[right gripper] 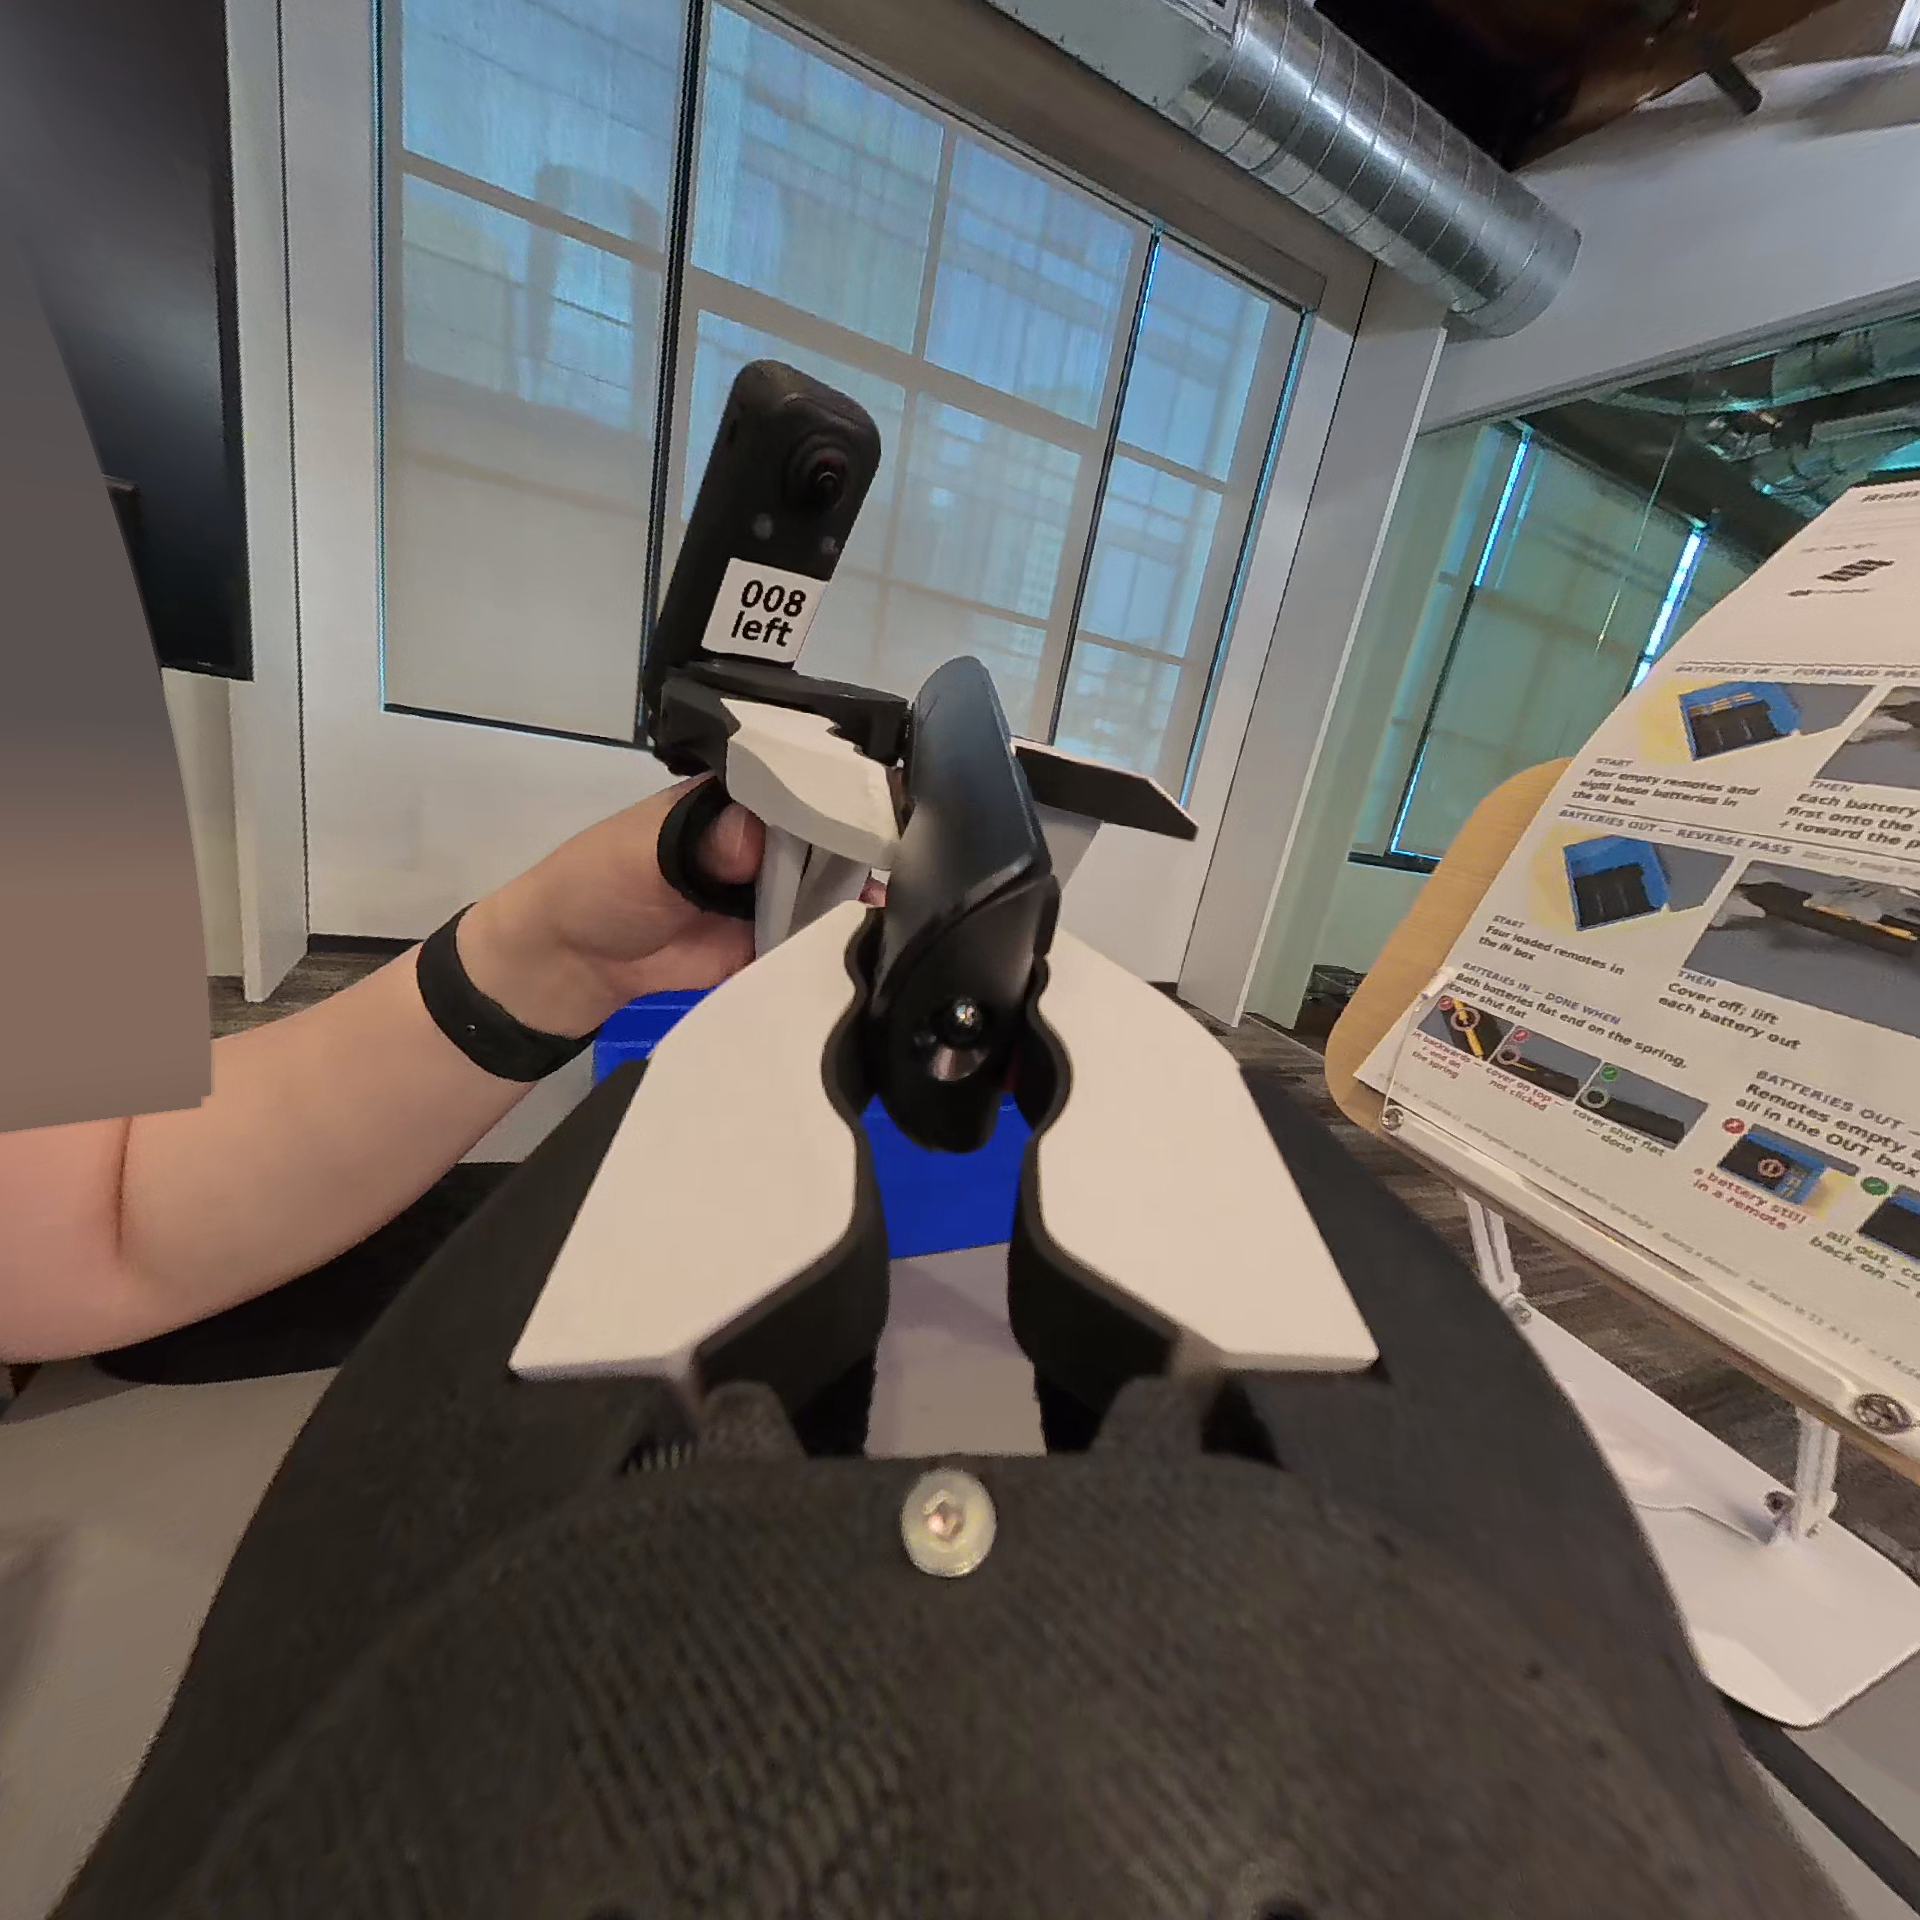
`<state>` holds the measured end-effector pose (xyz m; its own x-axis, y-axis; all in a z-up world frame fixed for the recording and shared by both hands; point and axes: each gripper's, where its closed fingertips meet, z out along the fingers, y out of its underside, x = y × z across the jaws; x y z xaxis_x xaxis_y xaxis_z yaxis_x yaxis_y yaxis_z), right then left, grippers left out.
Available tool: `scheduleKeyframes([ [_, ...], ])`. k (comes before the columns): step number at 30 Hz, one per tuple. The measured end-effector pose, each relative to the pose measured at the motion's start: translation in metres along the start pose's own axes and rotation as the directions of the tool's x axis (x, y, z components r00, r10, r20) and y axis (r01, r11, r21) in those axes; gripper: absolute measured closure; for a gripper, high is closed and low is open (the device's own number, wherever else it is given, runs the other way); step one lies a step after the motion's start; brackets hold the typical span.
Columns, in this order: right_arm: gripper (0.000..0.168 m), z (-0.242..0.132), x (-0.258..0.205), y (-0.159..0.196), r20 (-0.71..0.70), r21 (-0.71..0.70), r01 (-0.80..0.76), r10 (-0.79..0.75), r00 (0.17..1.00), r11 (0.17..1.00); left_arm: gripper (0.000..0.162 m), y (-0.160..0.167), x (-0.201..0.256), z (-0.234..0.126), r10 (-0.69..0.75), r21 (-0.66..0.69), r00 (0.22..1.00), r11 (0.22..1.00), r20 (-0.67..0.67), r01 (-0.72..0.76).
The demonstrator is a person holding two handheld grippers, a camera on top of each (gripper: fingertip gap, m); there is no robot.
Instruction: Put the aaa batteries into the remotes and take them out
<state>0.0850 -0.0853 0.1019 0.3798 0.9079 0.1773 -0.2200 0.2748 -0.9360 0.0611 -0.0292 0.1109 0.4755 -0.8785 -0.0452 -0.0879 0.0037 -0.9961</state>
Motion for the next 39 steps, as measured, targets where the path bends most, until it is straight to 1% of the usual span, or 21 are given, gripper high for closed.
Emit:
scheduleKeyframes([
  [3, 0.144, 0.000, -0.001, -0.001, 0.006, 0.013, -0.035, 0.035, 0.999, 0.999, 0.033, -0.004, 0.001, -0.002, 0.035, 0.009, 0.999, 0.999, 0.014, -0.035],
  [6, 0.146, 0.000, -0.002, 0.000, 0.007, 0.004, -0.013, 0.013, 1.000, 1.000, 0.034, -0.002, 0.002, -0.002, 0.030, -0.006, 1.000, 1.000, 0.002, -0.030],
  [11, 0.146, 0.001, -0.004, 0.001, 0.022, 0.003, -0.034, 0.034, 0.999, 0.999, 0.036, -0.002, 0.003, -0.004, 0.041, -0.030, 0.999, 0.999, 0.007, -0.041],
  [21, 0.146, 0.000, -0.006, -0.001, 0.040, 0.014, -0.024, 0.024, 0.999, 1.000, 0.038, -0.003, 0.007, -0.006, 0.050, -0.037, 0.999, 0.998, -0.006, -0.050],
  [22, 0.146, 0.000, -0.007, -0.002, 0.043, 0.017, -0.027, 0.026, 0.999, 0.999, 0.039, -0.004, 0.008, -0.006, 0.052, -0.031, 0.999, 0.998, -0.010, -0.052],
  [25, 0.145, -0.001, -0.006, -0.004, 0.044, 0.039, -0.046, 0.045, 0.998, 0.998, 0.038, -0.012, 0.009, -0.006, 0.109, 0.043, 0.994, 0.993, 0.010, -0.109],
  [27, 0.144, -0.002, -0.006, -0.005, 0.031, 0.052, -0.040, 0.038, 0.999, 0.998, 0.036, -0.012, 0.009, -0.005, 0.102, 0.043, 0.995, 0.994, 0.022, -0.103],
  [30, 0.145, -0.002, -0.005, -0.004, -0.040, 0.043, 0.045, -0.043, 0.998, 0.998, 0.029, -0.010, 0.002, -0.007, 0.108, 0.015, 0.992, 0.994, 0.065, -0.109],
  [35, 0.145, -0.005, -0.005, -0.012, -0.105, 0.069, 0.081, -0.073, 0.992, 0.994, 0.028, -0.018, 0.006, -0.008, 0.128, 0.041, 0.985, 0.990, 0.113, -0.133],
  [37, 0.145, -0.006, -0.003, -0.015, -0.129, 0.068, 0.091, -0.082, 0.988, 0.994, 0.030, -0.018, 0.007, -0.008, 0.108, 0.041, 0.987, 0.993, 0.120, -0.113],
  [38, 0.145, -0.007, -0.002, -0.015, -0.146, 0.064, 0.099, -0.089, 0.985, 0.993, 0.038, -0.017, 0.009, -0.007, 0.108, 0.038, 0.987, 0.993, 0.115, -0.114],
  [39, 0.145, -0.007, -0.001, -0.015, -0.152, 0.065, 0.104, -0.093, 0.984, 0.992, 0.039, -0.018, 0.009, -0.007, 0.117, 0.038, 0.985, 0.992, 0.125, -0.122],
])
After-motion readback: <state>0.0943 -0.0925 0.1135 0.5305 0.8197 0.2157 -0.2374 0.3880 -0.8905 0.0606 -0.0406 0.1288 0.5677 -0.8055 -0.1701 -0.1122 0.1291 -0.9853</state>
